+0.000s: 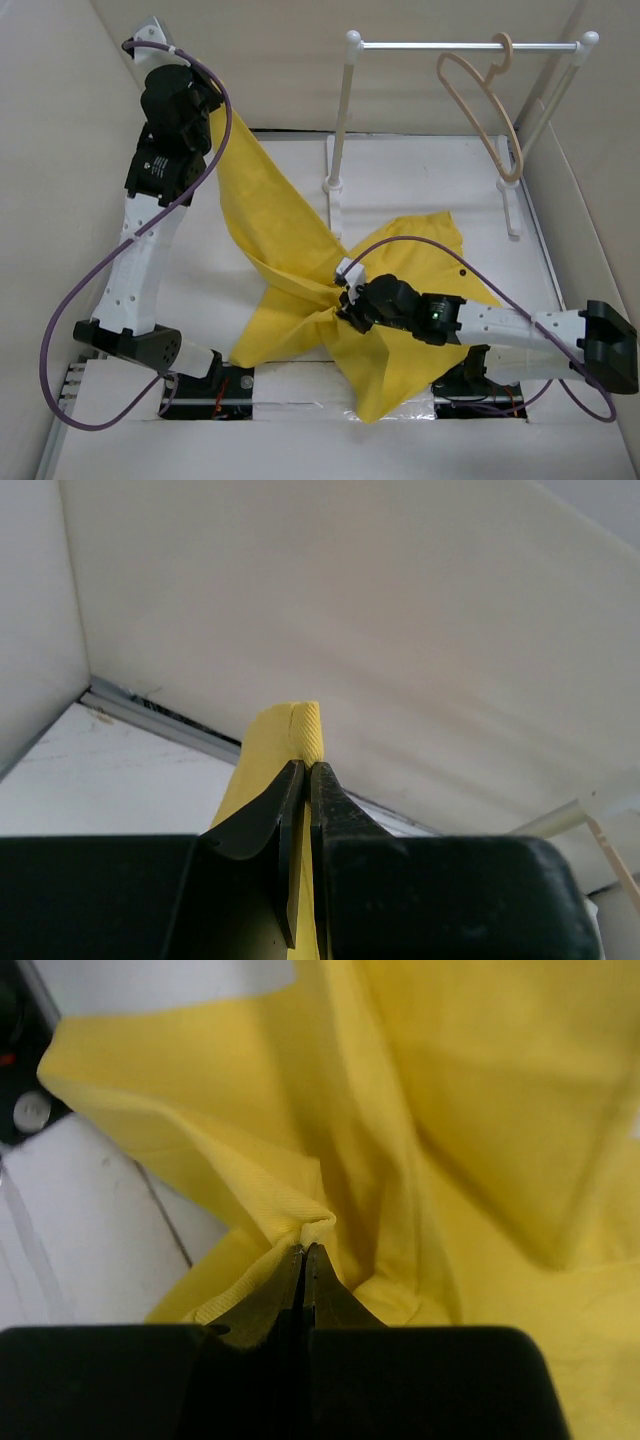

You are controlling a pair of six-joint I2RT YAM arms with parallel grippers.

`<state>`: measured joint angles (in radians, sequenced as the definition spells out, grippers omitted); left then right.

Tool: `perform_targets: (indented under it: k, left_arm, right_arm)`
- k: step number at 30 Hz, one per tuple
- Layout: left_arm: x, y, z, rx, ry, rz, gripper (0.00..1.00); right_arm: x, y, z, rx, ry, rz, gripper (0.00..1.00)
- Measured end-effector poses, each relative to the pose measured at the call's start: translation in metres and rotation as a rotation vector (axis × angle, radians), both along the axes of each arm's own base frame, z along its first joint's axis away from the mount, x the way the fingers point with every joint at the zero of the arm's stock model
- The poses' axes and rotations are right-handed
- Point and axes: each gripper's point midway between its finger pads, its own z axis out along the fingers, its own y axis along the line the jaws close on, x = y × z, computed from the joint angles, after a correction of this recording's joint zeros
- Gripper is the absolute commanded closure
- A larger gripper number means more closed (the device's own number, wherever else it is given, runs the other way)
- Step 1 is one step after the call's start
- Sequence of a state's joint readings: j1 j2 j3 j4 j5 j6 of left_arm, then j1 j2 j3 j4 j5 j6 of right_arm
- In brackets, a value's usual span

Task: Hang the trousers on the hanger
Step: Flatten out the trousers at the center of the board.

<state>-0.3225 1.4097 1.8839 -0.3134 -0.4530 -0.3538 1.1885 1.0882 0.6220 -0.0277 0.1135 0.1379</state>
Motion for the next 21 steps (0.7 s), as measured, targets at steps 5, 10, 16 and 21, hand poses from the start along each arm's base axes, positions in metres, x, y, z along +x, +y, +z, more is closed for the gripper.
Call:
perform_targets:
  k: [5,10,16,21]
  left_arm:
    - [0.008,0.017,0.022,0.009,-0.042,0.043,1.0]
    - [0.008,0.021,0.022,0.024,-0.036,0.052,1.0]
    - [0.012,0.02,0.011,0.037,-0.015,0.053,1.0]
    - [0.012,0.02,0.013,0.036,-0.021,0.052,1.0]
  right_arm:
    - [0.006,-0.008,-0.028,-0.157,0.052,-0.085,1.0]
    - [-0.034,0.011,-0.039,-0.211,0.057,0.096,1.0]
    - [-0.146,0.051,-0.016,-0.134,0.084,0.53,0.84]
    - [-0.133,0.062,0.02,-0.071,0.001,0.52,0.17]
